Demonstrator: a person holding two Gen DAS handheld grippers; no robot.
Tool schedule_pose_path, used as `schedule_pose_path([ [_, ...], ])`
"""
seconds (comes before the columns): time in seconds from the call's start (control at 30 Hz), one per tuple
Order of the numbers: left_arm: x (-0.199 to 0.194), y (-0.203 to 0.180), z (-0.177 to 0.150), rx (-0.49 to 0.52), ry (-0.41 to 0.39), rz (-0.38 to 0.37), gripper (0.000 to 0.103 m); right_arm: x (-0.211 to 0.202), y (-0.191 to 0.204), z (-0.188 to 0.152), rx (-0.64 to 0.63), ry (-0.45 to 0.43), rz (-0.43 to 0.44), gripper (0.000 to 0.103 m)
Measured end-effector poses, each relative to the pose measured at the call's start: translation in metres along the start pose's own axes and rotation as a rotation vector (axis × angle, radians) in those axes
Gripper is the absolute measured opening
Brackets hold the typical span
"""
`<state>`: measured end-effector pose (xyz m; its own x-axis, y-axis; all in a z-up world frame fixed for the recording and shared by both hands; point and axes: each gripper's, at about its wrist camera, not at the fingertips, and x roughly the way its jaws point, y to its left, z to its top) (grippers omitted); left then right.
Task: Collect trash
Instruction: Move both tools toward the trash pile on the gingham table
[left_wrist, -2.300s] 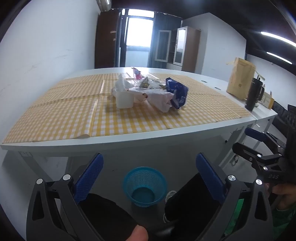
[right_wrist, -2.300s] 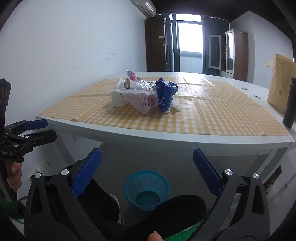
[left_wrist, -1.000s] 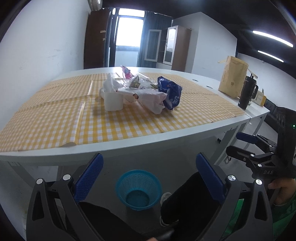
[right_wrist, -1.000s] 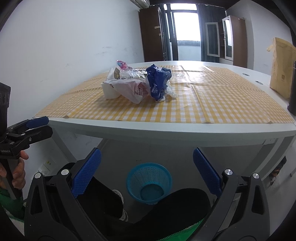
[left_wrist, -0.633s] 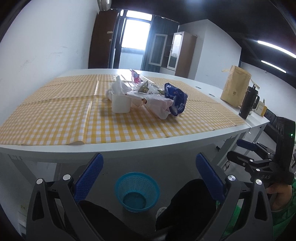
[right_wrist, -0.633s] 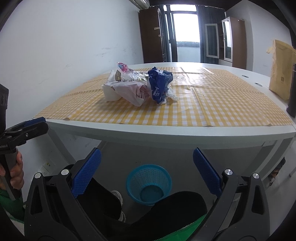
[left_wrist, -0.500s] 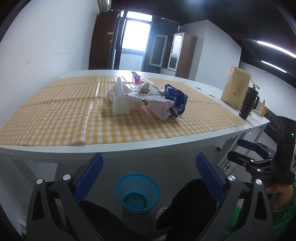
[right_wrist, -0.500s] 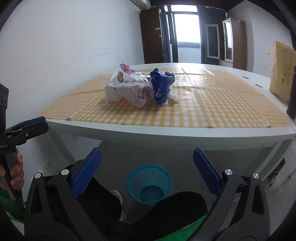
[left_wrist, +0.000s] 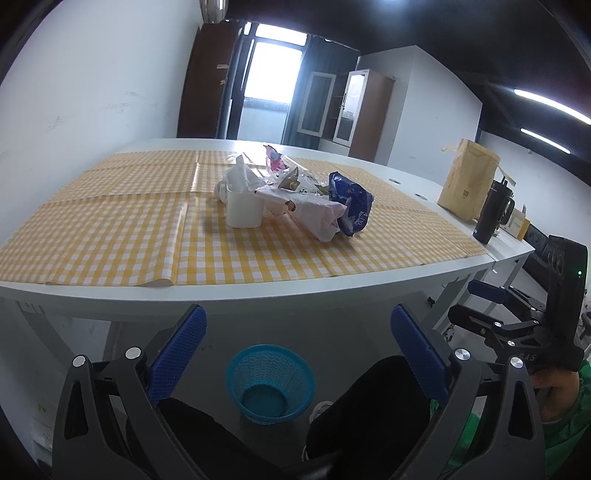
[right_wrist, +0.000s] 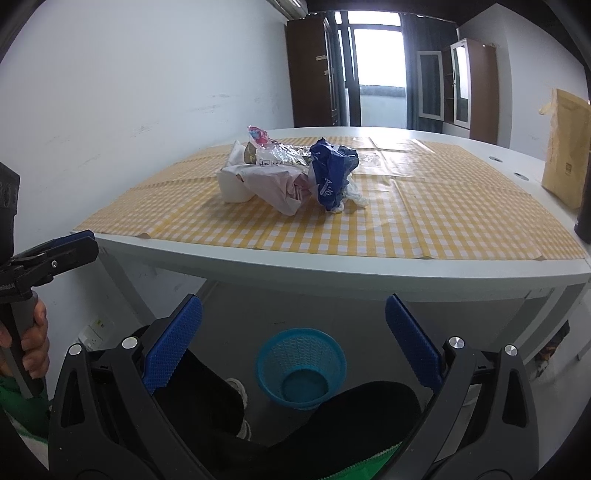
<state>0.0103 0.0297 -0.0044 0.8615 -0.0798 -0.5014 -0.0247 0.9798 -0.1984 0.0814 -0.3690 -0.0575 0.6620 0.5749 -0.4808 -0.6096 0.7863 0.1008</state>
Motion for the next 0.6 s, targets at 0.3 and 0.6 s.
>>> schedule_pose_path([
  [0.3,0.002,-0.002,0.005,0.016,-0.011,0.001,0.097,0.002,-0.005,0.004,0.011,-0.005,0.007,0.094],
  [0.6,0.014,0.002,0.025,0.032,-0.034,0.033,0.097,0.013,-0.009,0.013,0.02,-0.009,0.018,0.094],
])
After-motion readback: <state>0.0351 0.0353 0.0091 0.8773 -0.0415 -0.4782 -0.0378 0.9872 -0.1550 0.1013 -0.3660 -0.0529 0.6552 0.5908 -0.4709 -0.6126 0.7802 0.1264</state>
